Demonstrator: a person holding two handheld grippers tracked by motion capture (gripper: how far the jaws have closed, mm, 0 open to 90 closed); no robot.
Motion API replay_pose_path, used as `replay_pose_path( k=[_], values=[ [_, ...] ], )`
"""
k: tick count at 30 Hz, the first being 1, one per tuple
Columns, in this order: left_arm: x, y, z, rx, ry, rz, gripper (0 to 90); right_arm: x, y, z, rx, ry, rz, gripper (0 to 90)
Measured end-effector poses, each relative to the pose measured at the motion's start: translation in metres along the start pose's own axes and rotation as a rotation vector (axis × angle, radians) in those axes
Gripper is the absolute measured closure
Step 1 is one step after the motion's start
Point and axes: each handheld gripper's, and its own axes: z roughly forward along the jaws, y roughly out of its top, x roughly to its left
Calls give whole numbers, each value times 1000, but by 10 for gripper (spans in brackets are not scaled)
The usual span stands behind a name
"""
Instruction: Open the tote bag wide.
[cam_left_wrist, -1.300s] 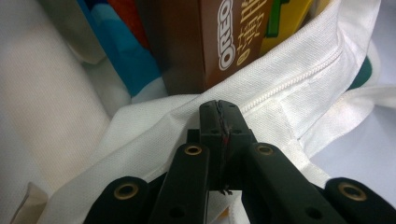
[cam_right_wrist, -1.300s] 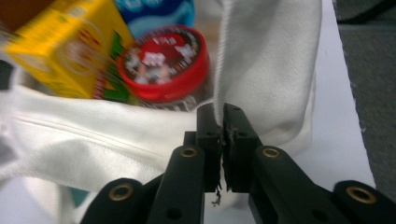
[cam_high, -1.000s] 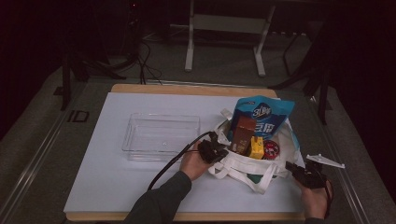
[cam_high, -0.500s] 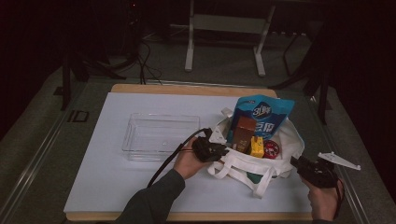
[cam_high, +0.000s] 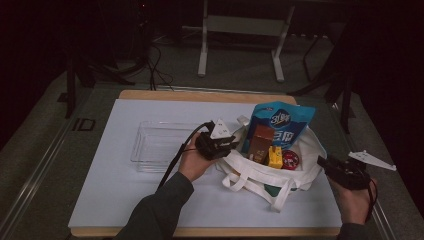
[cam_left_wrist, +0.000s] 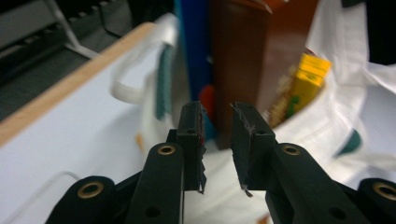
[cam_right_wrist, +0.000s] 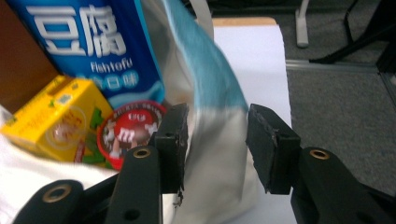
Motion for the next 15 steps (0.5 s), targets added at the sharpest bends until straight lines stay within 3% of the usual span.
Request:
replay_pose_path(
  k=[4,10,12,15],
  values=[
    [8,5,5,-10,41,-12,725,1,12,4,-18,13,-21,584],
    [18,7,21,8,61,-32,727,5,30,12,-30,4,-69,615],
    [20,7,27,20,61,-34,752,6,34,15,-29,2,-90,659],
    [21,9,36,50,76,-44,872,8,38,20,-19,-4,-110,803]
  ],
)
